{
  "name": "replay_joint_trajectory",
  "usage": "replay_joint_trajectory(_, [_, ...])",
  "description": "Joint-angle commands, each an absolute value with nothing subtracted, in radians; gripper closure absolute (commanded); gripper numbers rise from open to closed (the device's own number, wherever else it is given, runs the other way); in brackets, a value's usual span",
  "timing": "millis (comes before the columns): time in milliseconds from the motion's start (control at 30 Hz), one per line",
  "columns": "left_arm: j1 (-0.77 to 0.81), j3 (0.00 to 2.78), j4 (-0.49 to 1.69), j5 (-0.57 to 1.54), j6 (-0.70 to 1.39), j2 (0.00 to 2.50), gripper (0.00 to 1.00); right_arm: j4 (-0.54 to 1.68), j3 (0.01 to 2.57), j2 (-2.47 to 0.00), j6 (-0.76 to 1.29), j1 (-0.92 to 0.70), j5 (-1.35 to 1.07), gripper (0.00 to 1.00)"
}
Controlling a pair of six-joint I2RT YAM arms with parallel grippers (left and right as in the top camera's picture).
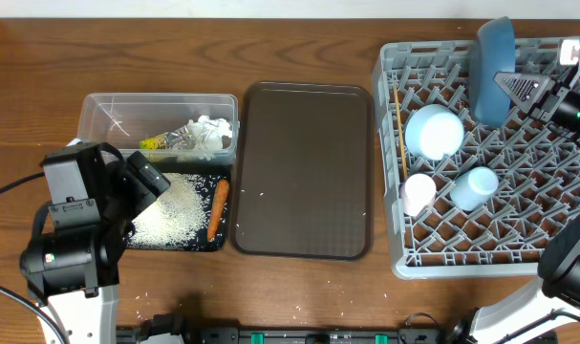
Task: Sort waste into correct bins and load items into the dishwasher rack
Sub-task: 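Lift the blue plate and stand it upright at the rack's back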
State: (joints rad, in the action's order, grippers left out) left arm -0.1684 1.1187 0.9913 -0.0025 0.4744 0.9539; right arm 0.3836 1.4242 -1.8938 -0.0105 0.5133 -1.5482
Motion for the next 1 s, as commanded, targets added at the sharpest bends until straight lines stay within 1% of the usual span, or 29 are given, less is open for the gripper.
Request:
replay_joint_trajectory(0, [-0.174, 1.123, 0.994, -0.004, 0.476, 0.953, 0.01, 0.392, 1.427, -1.907, 0.044, 0.496, -1.56, 0.99])
replay_joint_trajectory(500, [-0.174, 1.123, 0.994, -0.004, 0.476, 0.953, 0.01, 0.377, 1.427, -1.908, 0.059, 0.459, -1.56, 0.99])
replay_joint_trajectory(967, [-0.174, 1.123, 0.994, -0.004, 0.476, 0.953, 0.01, 0.45, 1.427, -1.908, 0.059, 0.596, -1.56, 0.99])
